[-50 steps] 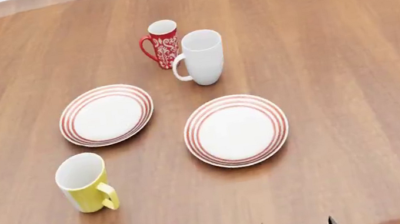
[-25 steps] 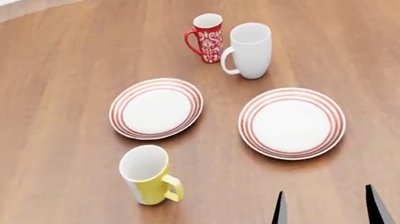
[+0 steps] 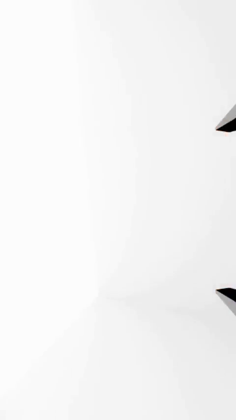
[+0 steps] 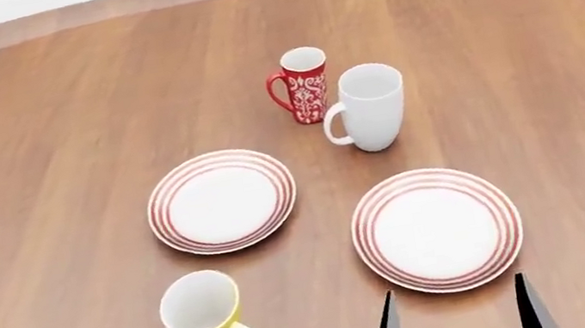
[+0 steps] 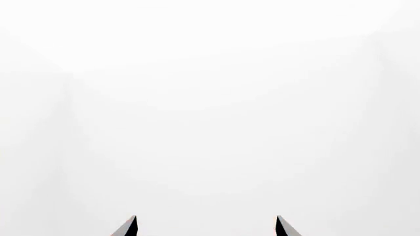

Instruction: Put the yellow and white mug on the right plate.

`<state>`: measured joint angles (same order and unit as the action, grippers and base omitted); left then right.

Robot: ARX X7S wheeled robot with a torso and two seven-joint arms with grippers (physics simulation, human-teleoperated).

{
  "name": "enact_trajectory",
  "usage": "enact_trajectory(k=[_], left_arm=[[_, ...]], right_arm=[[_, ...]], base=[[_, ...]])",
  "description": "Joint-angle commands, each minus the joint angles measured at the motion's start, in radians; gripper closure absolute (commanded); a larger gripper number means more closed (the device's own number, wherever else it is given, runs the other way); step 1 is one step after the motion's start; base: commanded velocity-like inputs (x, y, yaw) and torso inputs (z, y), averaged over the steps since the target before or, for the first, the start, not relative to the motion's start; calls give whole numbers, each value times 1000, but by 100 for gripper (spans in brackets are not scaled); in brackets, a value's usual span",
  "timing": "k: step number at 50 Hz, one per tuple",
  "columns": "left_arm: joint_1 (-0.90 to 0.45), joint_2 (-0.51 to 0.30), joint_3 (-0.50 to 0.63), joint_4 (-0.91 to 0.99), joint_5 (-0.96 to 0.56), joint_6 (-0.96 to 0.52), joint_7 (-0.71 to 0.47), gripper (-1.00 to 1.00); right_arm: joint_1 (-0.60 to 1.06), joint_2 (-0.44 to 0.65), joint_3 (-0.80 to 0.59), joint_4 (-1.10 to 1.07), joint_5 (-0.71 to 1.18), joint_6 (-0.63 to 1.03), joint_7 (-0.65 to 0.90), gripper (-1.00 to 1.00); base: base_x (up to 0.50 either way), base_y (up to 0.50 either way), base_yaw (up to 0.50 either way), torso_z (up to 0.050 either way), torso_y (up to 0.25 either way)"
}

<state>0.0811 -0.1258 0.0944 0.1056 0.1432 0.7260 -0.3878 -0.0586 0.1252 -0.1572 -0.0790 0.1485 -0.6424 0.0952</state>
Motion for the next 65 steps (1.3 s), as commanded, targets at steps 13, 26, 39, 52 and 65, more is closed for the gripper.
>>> enact_trajectory(k=[13,26,39,52,65], left_arm=[[4,-8,4,1,19,6,-10,-100],[3,-18,15,1,21,4,-24,-100],[2,-26,20,13,23,-1,-40,-100],[3,-37,35,4,23,0,-49,-100],[2,-46,49,-5,25,-2,-57,-100]], right_arm=[[-4,23,-56,6,-70,-1,-44,-100],[2,37,-74,8,-70,19,-42,-100],[39,88,-117,-39,-75,294,-76,-100],[170,260,-221,-219,105,874,-320,-100],[270,293,-277,-181,123,995,-400,-100]], base=[[500,-21,0,0,0],[287,0,0,0,0],[0,0,0,0,0],[0,0,0,0,0],[0,0,0,0,0]])
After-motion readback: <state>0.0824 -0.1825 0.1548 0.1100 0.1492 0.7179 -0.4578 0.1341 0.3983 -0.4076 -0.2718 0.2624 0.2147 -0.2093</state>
